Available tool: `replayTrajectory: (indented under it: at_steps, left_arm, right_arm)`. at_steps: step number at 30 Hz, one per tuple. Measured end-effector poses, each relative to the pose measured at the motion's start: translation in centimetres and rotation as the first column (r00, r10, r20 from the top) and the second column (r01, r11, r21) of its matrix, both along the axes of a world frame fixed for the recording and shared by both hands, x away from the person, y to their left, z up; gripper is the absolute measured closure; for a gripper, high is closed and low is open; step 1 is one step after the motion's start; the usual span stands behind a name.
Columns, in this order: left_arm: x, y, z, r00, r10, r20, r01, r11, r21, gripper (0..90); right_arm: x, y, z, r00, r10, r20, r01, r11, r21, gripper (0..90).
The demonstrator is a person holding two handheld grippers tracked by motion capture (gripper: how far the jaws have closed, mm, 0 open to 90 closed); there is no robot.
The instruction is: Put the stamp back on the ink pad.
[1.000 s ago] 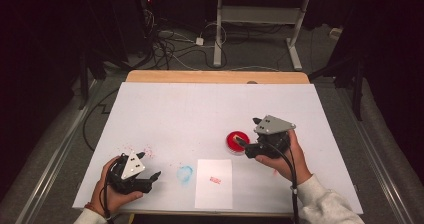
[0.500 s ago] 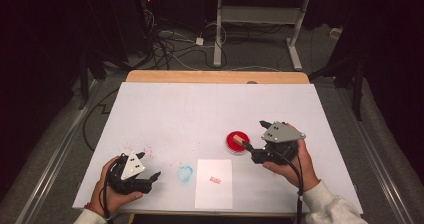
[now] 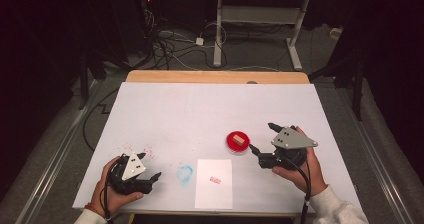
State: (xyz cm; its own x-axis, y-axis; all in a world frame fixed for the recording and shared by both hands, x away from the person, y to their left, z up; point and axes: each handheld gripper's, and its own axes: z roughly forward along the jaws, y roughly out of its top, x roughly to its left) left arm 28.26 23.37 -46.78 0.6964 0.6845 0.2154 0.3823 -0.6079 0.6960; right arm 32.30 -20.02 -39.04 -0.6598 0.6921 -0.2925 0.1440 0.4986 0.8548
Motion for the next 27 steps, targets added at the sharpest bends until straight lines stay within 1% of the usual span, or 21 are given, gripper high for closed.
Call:
replayTrajectory:
  at_steps: [6,9,13,16,20,22,25,27]
  left_arm:
    - [0.0,0.0,0.0,1.0000,-0.001,-0.001,0.001,1.0000,0.004,19.3]
    - [0.0,-0.1,0.0,1.0000,-0.004,-0.002,0.004,1.0000,0.005,19.3]
    - [0.0,-0.1,0.0,1.0000,-0.006,-0.003,0.006,1.0000,0.006,19.3]
    - [0.0,-0.1,0.0,1.0000,-0.005,-0.002,0.005,1.0000,0.005,19.3]
    - [0.0,-0.1,0.0,1.0000,-0.005,0.000,0.005,1.0000,0.005,19.3]
    - [0.0,-0.1,0.0,1.0000,-0.006,-0.001,0.006,1.0000,0.005,19.3]
    - [0.0,-0.2,0.0,1.0000,-0.007,-0.001,0.007,1.0000,0.005,19.3]
    - [0.0,-0.2,0.0,1.0000,-0.008,0.000,0.008,0.9999,0.008,19.3]
  right_arm:
    - [-0.5,-0.5,-0.3,0.9995,-0.014,0.027,0.014,1.000,0.009,16.4]
    - [-0.7,-0.9,-0.4,0.9987,-0.030,0.040,0.029,0.999,0.026,16.5]
    - [-1.1,-1.3,-0.5,0.9982,-0.030,0.052,0.028,0.999,0.029,16.6]
    - [-1.4,-1.5,-0.6,0.9976,-0.037,0.059,0.036,0.999,0.025,16.5]
    - [-1.7,-2.0,-0.8,0.9957,-0.050,0.078,0.047,0.998,0.031,16.5]
    - [-1.9,-2.2,-0.8,0.9954,-0.054,0.080,0.051,0.998,0.033,16.3]
    - [-2.1,-2.6,-1.0,0.9930,-0.072,0.093,0.070,0.997,0.018,16.2]
    - [-2.3,-2.8,-1.2,0.9934,-0.070,0.091,0.068,0.997,0.023,16.1]
